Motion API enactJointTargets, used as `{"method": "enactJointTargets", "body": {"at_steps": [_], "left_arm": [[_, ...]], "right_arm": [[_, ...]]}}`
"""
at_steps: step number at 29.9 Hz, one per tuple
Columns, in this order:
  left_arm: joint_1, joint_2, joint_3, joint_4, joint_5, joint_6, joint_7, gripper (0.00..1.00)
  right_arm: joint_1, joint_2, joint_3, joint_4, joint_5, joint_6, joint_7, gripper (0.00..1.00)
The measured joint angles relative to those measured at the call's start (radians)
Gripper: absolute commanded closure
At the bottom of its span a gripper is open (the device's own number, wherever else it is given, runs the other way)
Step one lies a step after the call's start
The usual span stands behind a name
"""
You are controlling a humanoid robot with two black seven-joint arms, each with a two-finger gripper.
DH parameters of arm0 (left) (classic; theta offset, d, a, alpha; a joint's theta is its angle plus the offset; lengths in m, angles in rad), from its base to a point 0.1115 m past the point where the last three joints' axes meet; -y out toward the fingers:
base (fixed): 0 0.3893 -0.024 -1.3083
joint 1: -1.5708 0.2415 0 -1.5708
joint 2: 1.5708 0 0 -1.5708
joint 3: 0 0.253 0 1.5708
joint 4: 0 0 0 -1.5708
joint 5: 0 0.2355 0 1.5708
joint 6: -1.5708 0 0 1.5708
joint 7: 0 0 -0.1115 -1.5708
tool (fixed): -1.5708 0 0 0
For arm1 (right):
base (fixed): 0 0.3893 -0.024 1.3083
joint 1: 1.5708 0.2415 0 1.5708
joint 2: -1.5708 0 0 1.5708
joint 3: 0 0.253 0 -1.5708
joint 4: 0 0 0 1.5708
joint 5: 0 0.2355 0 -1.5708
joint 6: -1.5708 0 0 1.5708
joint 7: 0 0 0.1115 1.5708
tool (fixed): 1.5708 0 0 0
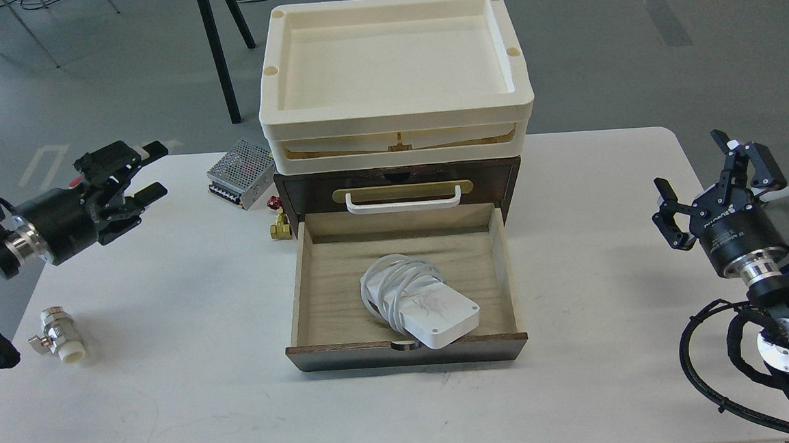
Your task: Put charging cable into cabinet
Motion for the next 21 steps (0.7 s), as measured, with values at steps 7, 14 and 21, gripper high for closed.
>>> {"method": "enactJointTargets", "body": {"at_steps": [7,14,21], "left_arm": [[0.029,-0.189,-0.005,0.203,-0.318,0.000,0.000,0.14],[0.030,-0.357,-0.057,0.330,-0.399,0.000,0.000,0.14],[0.030,-0.389,-0.084,0.346,-0.403,0.000,0.000,0.14]], "right_arm": [[0.000,0.000,-0.001,0.000,0.000,0.000,0.000,0.01],[0.000,0.000,-0.001,0.000,0.000,0.000,0.000,0.01],[0.000,0.000,0.000,0.000,0.000,0.000,0.000,0.01]]}}
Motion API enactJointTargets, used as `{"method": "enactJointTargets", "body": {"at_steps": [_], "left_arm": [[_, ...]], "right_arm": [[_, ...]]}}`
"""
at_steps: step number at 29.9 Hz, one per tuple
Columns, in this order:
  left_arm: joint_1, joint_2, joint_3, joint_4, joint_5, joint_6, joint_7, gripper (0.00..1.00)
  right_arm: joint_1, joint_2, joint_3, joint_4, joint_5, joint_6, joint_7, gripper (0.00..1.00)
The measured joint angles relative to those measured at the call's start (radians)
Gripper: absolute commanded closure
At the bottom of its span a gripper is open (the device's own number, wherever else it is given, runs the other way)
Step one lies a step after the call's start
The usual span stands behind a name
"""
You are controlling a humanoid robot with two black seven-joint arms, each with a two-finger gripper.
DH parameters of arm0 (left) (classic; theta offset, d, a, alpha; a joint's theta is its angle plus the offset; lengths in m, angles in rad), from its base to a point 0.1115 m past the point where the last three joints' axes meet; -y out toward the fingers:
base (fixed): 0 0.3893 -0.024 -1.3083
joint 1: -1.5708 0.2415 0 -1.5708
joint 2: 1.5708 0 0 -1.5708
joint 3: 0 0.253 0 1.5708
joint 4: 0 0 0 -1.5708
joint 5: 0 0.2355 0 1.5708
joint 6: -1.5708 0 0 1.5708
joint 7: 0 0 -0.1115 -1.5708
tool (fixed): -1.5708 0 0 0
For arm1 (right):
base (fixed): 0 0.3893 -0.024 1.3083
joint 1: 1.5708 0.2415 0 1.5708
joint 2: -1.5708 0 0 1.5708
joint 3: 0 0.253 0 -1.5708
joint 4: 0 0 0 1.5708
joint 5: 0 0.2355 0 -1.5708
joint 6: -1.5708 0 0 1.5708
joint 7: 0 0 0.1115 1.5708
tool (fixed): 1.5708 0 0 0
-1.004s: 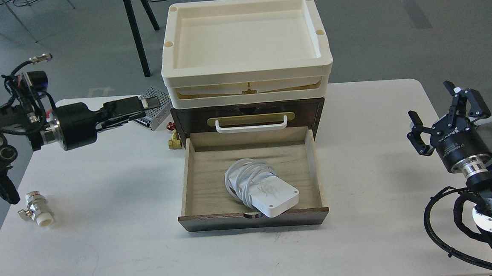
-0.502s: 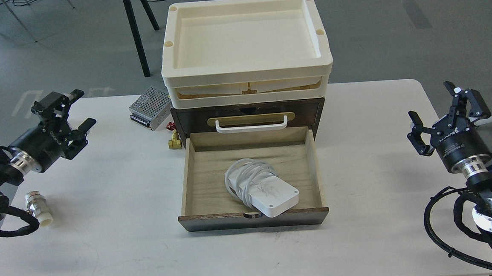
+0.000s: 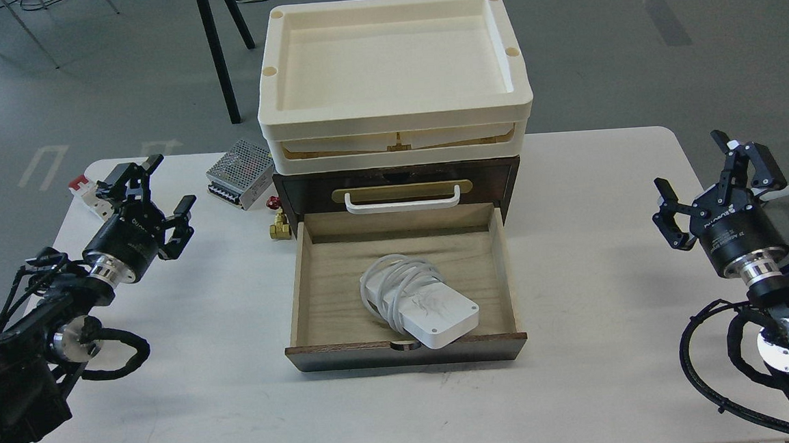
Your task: Put charging cable into cabinet
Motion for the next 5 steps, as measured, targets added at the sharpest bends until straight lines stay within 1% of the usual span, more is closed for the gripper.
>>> {"method": "enactJointTargets", "body": {"at_steps": [5], "left_arm": [[0.002,0.014,-0.001,0.000,-0.002,0.000,0.000,0.14]], "right_arm": [[0.000,0.000,0.000,0.000,0.000,0.000,0.000,0.01]]}}
